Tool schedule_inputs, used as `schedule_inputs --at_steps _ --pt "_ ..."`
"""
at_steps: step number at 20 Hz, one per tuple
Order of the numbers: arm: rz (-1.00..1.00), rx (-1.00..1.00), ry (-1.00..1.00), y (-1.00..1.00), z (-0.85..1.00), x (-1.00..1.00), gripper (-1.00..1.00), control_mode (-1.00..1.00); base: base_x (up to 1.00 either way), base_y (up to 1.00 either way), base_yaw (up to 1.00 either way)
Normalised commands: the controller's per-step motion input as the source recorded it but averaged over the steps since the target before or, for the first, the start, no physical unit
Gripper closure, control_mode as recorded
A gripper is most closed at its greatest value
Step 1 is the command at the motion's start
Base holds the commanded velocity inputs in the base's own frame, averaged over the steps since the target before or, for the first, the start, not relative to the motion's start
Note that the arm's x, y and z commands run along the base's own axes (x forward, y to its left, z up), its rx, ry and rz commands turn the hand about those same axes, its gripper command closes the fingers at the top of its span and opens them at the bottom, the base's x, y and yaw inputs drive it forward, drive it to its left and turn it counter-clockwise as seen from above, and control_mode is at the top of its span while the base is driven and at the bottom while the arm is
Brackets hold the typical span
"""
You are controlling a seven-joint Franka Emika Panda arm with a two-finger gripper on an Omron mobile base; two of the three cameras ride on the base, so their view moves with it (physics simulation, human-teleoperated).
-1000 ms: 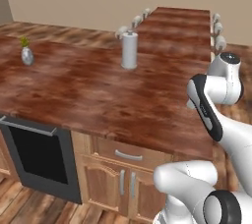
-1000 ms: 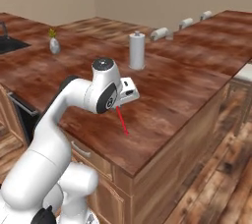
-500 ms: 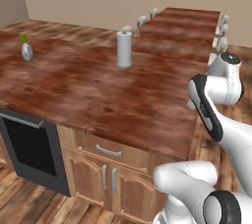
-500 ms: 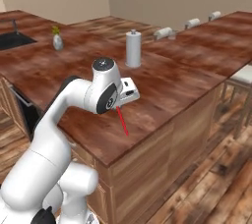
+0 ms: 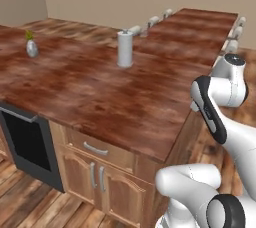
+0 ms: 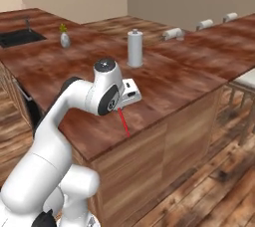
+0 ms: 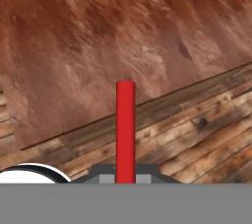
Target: Take a straw from the drawer in front and place it inside the glass cup on the dining counter.
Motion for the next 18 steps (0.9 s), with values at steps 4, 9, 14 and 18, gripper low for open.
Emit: schedule_inputs --at_steps 4,9,14,18 --pt "0.0 0.0 0.0 0.0 0.0 0.0 1.0 1.0 0.0 -0.6 0.25" --pt "0.0 0.0 0.0 0.0 0.0 0.0 1.0 1.0 0.0 -0.6 0.28" --pt "0.0 0.0 0.0 0.0 0.0 0.0 1.0 1.0 0.0 -0.64 0.3" --pt "0.0 0.0 0.0 0.0 0.0 0.0 1.0 1.0 0.0 -0.66 0.29"
